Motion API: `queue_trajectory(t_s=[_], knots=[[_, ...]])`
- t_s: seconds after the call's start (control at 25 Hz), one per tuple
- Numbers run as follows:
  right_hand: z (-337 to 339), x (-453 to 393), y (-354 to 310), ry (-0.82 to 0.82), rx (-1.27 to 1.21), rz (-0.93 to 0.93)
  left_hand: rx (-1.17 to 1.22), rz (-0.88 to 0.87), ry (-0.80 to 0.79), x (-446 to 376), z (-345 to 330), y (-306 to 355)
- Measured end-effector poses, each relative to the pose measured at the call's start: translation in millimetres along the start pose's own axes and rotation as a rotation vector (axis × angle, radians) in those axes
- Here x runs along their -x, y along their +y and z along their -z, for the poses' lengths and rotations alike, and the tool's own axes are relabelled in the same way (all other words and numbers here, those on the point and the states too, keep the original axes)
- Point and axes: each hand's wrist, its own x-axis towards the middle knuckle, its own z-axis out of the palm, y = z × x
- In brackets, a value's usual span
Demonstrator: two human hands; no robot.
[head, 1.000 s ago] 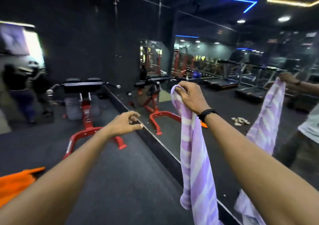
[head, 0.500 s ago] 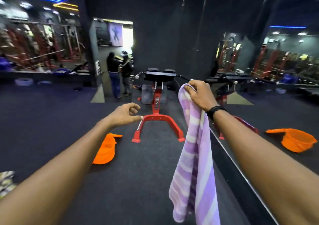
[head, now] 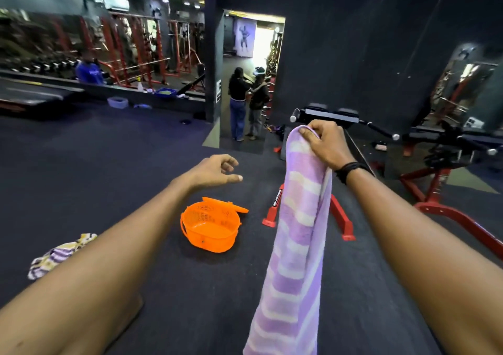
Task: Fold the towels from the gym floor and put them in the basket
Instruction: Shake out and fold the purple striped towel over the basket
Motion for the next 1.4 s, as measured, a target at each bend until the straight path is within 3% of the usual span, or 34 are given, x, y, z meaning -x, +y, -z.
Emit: queue_trajectory(t_s=[0.36, 0.6, 0.76, 0.84, 0.96, 1.08, 1.2, 1.28, 1.4], knots=[[-121.4, -118.2, -20.7, -0.138, -0.288, 0.117, 0.277, -0.12, -0.08, -90.7, 17.4, -48.6], [-174.5, -191.3, 38.3, -0.157, -0.329, 0.013, 0.229, -0.108, 0.148, -189.0, 40.7, -97.0], [-215.5, -217.5, 50.4, -0.582, -0.208, -0.019, 0.09, -0.099, 0.205, -248.6, 63.5, -90.7], [-237.2, -232.5, 52.6, -0.761, -0.173, 0.051, 0.048, -0.108, 0.224, -274.6, 69.0, -96.6], [-260.9, -256.0, 64.5, -0.726, -0.216, 0.076, 0.155, -0.097, 0.099, -295.0, 75.8, -134.3], [-274.5, -275.7, 84.3, -0.503, -0.384, -0.032, 0.203, -0.044, -0.173, -302.4, 73.2, -190.9], [-287.0, -293.4, 105.6, -0.36, -0.438, -0.173, 0.316, -0.046, -0.072, -325.4, 72.9, -227.2], [-297.5, -302.6, 102.3, -0.422, -0.363, -0.187, 0.308, -0.138, -0.033, -353.4, 83.5, -227.0], [-329.0, -318.7, 79.3, -0.665, -0.238, -0.127, 0.152, -0.287, -0.164, -394.0, 103.1, -210.0]])
